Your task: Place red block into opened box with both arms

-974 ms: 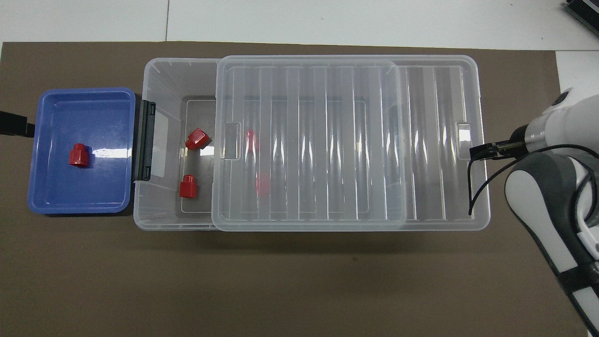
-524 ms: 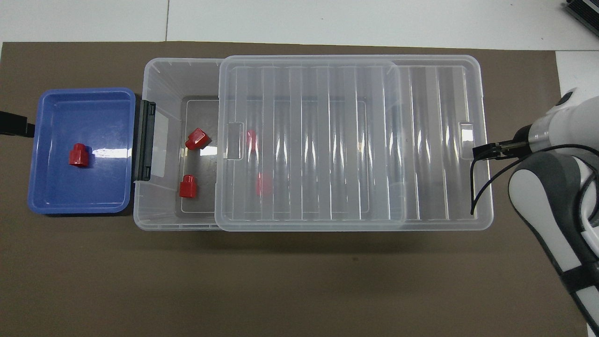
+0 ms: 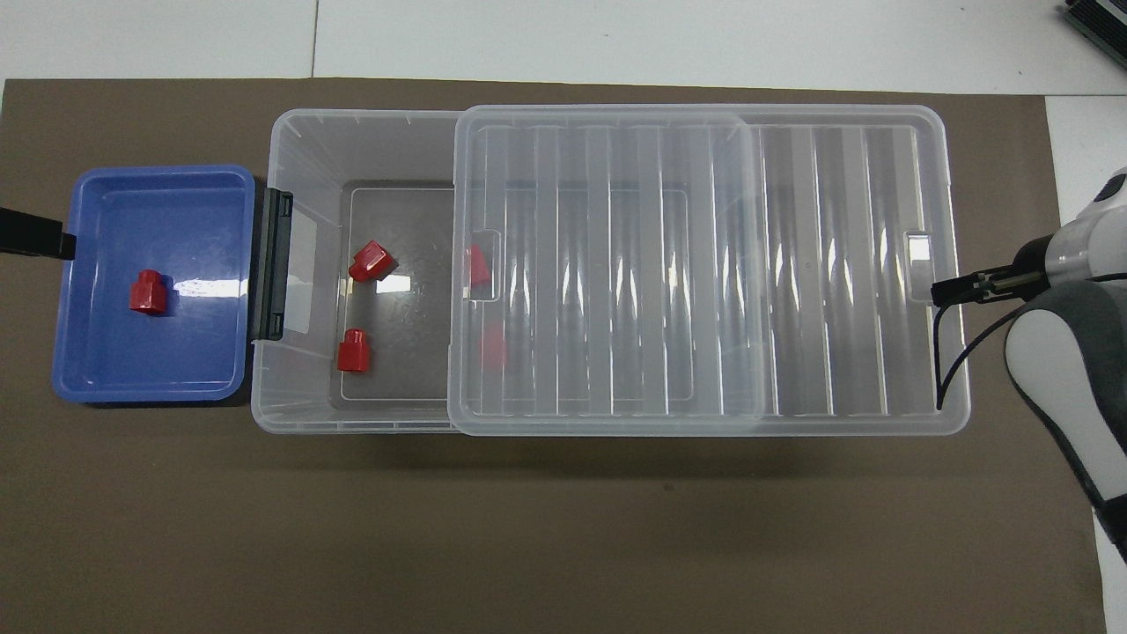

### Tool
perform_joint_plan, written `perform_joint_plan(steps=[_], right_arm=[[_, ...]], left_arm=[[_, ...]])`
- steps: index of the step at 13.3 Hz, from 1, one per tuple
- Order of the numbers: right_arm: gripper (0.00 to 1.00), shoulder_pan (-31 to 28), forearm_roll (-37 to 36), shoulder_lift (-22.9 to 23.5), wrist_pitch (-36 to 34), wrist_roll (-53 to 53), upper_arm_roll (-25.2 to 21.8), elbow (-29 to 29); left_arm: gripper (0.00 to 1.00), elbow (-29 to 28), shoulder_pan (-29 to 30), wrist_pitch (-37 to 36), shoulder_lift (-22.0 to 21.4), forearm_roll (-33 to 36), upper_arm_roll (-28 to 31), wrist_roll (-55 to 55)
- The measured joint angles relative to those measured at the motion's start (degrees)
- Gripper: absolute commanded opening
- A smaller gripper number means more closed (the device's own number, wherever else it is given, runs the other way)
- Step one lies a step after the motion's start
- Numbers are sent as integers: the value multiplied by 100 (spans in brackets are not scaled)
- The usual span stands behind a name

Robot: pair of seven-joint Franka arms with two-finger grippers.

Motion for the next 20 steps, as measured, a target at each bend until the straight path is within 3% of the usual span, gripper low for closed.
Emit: perform_joint_plan(steps=[3,6,9,11,16,20], right_arm=[[99,-68,0,3,45,-155,-1,-14],[99,-136,0,34,93,-284,-1,-23],[99,-134,0,43,96,-284,10,1],[99,-111,0,37,69,-231,36,80],[99,-91,7,-319,-426,1351,540,364],[99,-78,30,-580,-1226,2439,870,975]], left_arm=[[100,-318,66,653,-50,23,56,8],[100,-457,105,740,31,24,86,11],[100,-502,341,1028,580,-22,89,31],[100,-597,480,1689,1117,-32,91,124],[100,-1646,936,3809,1944,-48,98,776],[100,-1892,1031,3992,2096,-51,55,818]])
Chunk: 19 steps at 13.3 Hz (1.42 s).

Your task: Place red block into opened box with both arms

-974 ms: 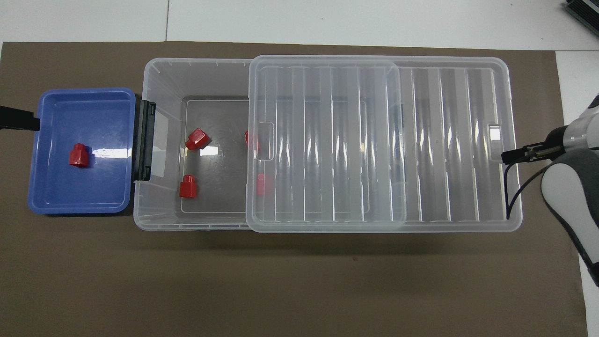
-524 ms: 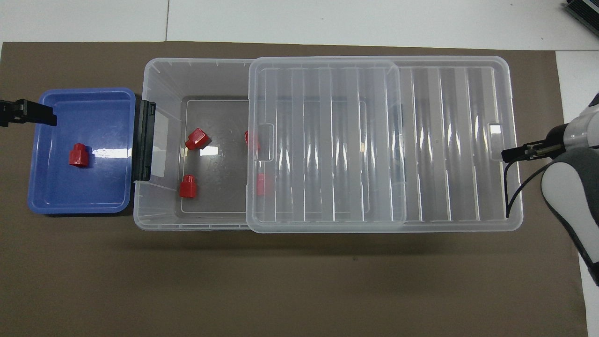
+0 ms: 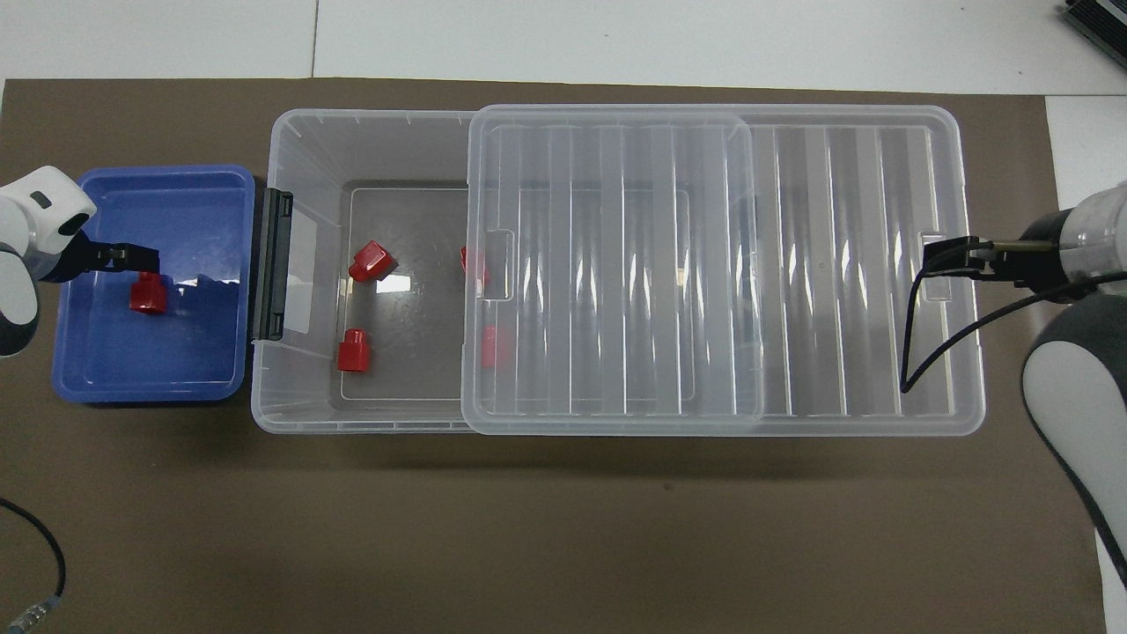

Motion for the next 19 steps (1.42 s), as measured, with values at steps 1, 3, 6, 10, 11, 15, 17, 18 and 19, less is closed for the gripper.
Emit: perform_joint_plan(steps=[1,3,6,10,11,15,17,18,19], right_arm=[[99,0,27,21,-227,107,12,261],[100,0,74,114,-598,162,15,774],[100,136,93,311,-1159,329,34,1461],[100,317,93,315,-1503,520,55,1525],[100,378,94,310,-1522,583,57,1497],[100,415,93,272,-1532,602,47,1412],[100,364,93,269,-1532,602,28,1400],[100,343,93,269,-1532,602,27,1396],[100,338,93,269,-1532,602,22,1395]], left_arm=[[100,-51,-5,0,-7,0,-20,44],[100,-144,-18,19,-20,0,-44,232],[100,-341,-9,212,-30,0,-26,530],[75,-572,0,403,-41,0,-12,587],[42,-589,0,404,-48,0,-12,591],[0,-668,1,401,-108,0,-11,595],[0,-686,1,401,-130,0,-11,601],[0,-687,1,401,-135,0,-11,607],[0,-687,1,401,-142,-1,-12,606]])
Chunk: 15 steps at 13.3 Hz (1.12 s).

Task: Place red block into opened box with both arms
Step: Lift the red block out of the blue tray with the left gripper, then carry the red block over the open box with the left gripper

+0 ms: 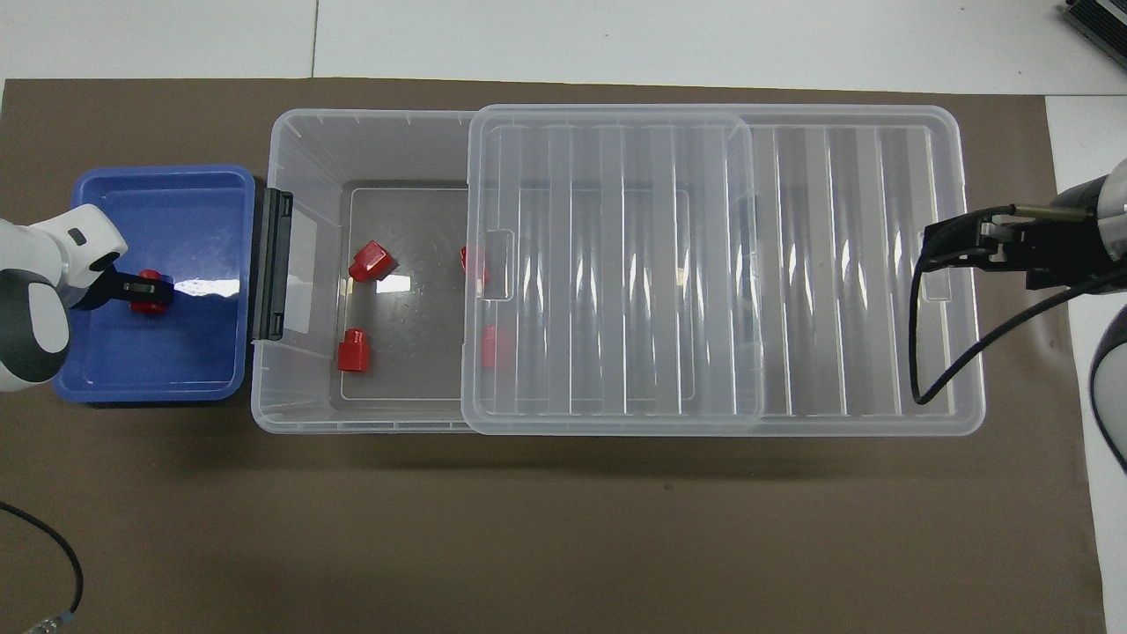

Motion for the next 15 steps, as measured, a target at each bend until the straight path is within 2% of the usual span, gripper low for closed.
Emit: perform_joint_plan(steps=[2,3,5,7,9,11,15], right_arm=[[100,0,0,-1,0,0,0,-1],[100,0,0,-2,0,0,0,-1],[100,-9,0,-3,0,0,-3,-2],[100,-96,0,-4,0,0,-7,-2],[100,-168,0,-4,0,0,-12,-4],[100,-169,0,-5,0,0,-11,-5],[100,8,0,-9,-1,0,-172,-6]], left_arm=[[0,64,-3,-107,-34,-47,-10,-32],[0,221,-8,-406,-56,-169,-21,-137],[0,927,-29,-1559,-127,-402,-72,-577],[0,1900,-132,-2891,-265,-468,-116,-1186],[0,2622,-334,-3831,-458,-481,-146,-1929],[0,2852,-601,-4233,-577,-505,-190,-2599],[0,2861,-901,-4243,-576,-536,-243,-3280]])
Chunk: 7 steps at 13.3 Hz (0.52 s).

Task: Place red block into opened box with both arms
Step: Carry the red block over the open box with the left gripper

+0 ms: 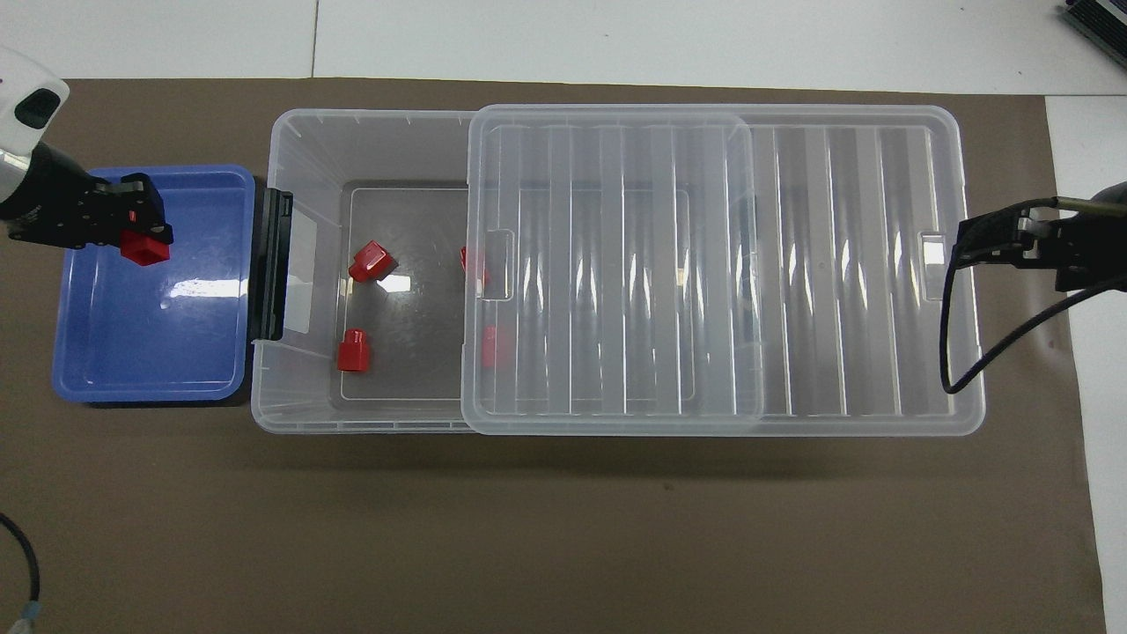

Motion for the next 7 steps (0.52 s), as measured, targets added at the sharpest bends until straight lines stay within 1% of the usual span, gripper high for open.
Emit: perform_joint_plan(steps=[2,3,5,7], right_arm=[[100,400,0,0,0,0,-433,-2],[100,531,0,0,0,-3,-578,-3],[100,732,0,-1,0,-11,-785,-4],[100,901,0,-1,0,-12,-965,-4]], left_arm=[[0,21,-265,60,1,-9,-25,-748],[0,56,-457,83,0,-9,-43,-1091],[0,109,-760,87,0,-9,-61,-1491],[0,117,-876,123,0,-9,-63,-1714]])
